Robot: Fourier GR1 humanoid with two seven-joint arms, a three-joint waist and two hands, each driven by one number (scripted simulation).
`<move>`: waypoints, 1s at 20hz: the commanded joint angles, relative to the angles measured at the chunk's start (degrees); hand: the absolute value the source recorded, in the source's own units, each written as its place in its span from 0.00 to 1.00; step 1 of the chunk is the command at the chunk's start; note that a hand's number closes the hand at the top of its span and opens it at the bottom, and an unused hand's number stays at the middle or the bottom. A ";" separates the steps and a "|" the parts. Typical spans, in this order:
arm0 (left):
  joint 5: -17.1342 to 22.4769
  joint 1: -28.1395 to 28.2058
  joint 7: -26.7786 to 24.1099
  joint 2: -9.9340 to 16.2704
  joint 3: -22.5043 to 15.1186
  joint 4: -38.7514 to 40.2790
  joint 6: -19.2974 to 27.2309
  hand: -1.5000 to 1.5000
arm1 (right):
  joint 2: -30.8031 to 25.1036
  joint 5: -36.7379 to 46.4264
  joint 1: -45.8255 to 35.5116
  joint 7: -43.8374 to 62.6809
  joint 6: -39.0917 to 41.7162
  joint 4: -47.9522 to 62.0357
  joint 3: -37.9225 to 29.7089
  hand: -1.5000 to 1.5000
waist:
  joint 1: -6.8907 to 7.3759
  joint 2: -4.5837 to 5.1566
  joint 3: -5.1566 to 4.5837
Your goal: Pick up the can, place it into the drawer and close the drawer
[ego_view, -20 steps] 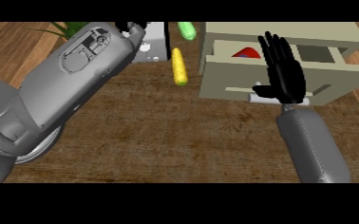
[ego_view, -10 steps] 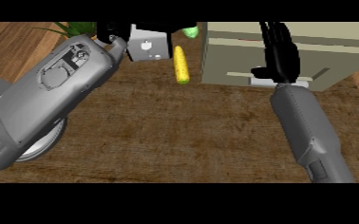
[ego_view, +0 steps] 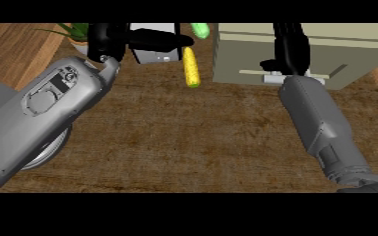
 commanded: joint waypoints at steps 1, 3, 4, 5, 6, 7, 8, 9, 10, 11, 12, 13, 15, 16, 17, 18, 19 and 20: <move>-0.71 3.80 -0.85 0.52 0.36 -2.73 0.32 0.00 | -1.79 0.03 -7.16 -0.56 2.52 5.90 -0.92 0.00 | 1.17 0.88 0.11; -0.61 5.07 -1.31 0.93 0.42 -5.20 -0.07 0.00 | -2.74 -0.32 -9.51 0.21 3.17 7.14 -1.81 0.00 | 2.38 1.11 0.11; -1.38 5.87 -1.35 1.23 0.07 -4.74 0.22 0.00 | -0.63 0.52 -9.74 1.86 1.42 8.08 -1.41 0.00 | 1.99 1.10 0.11; -1.48 7.08 -1.67 1.23 0.06 -5.14 0.01 0.00 | -1.04 -0.57 -7.93 -1.34 -0.03 8.64 -2.07 0.00 | 1.52 1.17 0.15; -1.62 6.72 -1.11 3.18 0.33 -6.19 -1.16 0.00 | -1.90 -0.62 -10.33 -0.41 1.38 8.65 -2.40 0.00 | 1.88 1.07 0.14; -1.80 8.52 -1.42 2.17 0.02 -7.34 0.19 0.00 | -3.66 -1.48 -9.19 -3.24 1.35 9.24 -3.07 0.00 | 1.77 1.13 0.17; -1.89 9.51 -3.30 1.30 -0.26 -6.88 -0.57 0.00 | -1.30 -1.24 -10.98 -0.59 1.04 9.42 -3.08 0.00 | 2.36 1.50 0.13; -2.09 7.70 -3.23 1.09 0.52 -5.15 -0.97 0.00 | -1.39 -0.69 -14.02 2.02 2.84 9.91 -3.03 0.00 | 1.76 1.56 0.11; -2.44 9.13 -3.40 1.05 0.28 -6.07 -0.41 0.00 | -2.42 -1.03 -12.51 -1.45 2.41 10.49 -3.10 0.00 | 1.60 1.46 0.15; -2.54 8.39 -2.44 0.19 -0.37 -6.31 -0.31 0.00 | -1.42 -0.71 -14.08 -0.10 3.46 11.03 -2.93 0.00 | 1.88 1.52 0.16; -1.54 8.11 -1.91 3.43 1.86 -6.83 -2.38 0.00 | -2.83 -2.59 -13.20 -3.90 4.61 10.95 -4.23 0.00 | 1.73 1.38 0.18; -3.85 8.91 -3.63 0.47 -0.29 -6.72 0.53 0.00 | -0.79 -3.08 -11.91 -3.85 1.11 10.56 -4.77 0.00 | 1.58 1.55 0.23; -3.05 10.48 -2.99 0.93 0.15 -7.71 0.34 0.00 | -0.87 -7.23 -12.29 -9.21 3.47 9.41 -7.69 0.00 | 1.45 1.31 0.28; -2.27 10.21 -3.17 2.76 1.51 -7.06 -1.57 0.00 | 0.05 -8.98 -13.92 -9.87 4.36 8.49 -9.03 0.00 | 1.64 1.34 0.28; -3.16 10.10 -3.14 2.00 0.89 -7.61 -0.12 0.00 | 1.47 -10.70 -13.54 -10.84 3.73 8.03 -10.40 0.00 | 1.59 1.18 0.34; -2.55 12.25 -4.17 1.82 1.25 -8.23 -0.47 0.00 | 1.81 -11.65 -13.04 -11.27 4.28 8.60 -11.29 0.00 | 1.77 1.24 0.27; -2.37 11.95 -4.04 2.92 1.59 -7.77 -1.95 0.00 | 1.91 -13.25 -13.11 -12.95 4.59 8.04 -12.59 0.00 | 1.36 1.25 0.29; -2.81 11.52 -2.99 2.58 1.37 -7.87 -0.68 0.00 | 2.99 -14.36 -14.20 -13.89 5.79 7.70 -13.30 0.00 | 1.18 0.91 0.31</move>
